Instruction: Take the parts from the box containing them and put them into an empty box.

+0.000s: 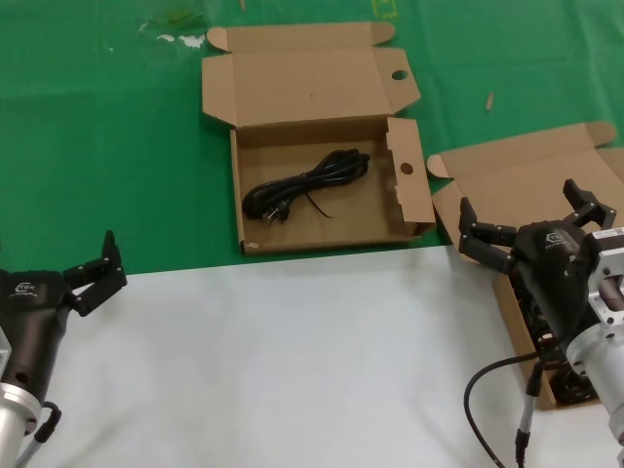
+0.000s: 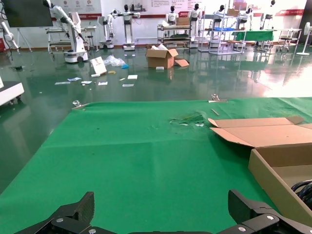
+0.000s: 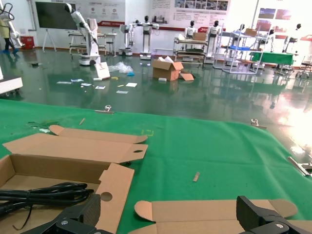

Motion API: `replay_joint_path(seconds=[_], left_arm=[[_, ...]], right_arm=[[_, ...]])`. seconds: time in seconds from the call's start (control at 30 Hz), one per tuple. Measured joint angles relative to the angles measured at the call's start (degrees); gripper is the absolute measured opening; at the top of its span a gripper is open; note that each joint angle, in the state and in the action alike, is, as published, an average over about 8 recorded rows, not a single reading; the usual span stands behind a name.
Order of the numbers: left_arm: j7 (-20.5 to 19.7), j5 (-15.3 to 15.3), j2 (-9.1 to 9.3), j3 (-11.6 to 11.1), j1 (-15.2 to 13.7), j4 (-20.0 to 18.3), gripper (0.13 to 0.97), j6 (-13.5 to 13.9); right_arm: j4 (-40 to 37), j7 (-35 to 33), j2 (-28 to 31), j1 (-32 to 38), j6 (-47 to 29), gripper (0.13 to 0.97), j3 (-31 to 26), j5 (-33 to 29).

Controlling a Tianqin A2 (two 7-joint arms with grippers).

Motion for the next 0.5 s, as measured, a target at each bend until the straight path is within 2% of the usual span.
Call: replay_joint_path(seconds=[0.5], left_arm=[[0.0, 0.0, 0.0, 0.0, 0.0, 0.0, 0.966, 0.0]], right_arm=[[0.0, 0.0, 0.0, 0.0, 0.0, 0.966, 0.0, 0.0]])
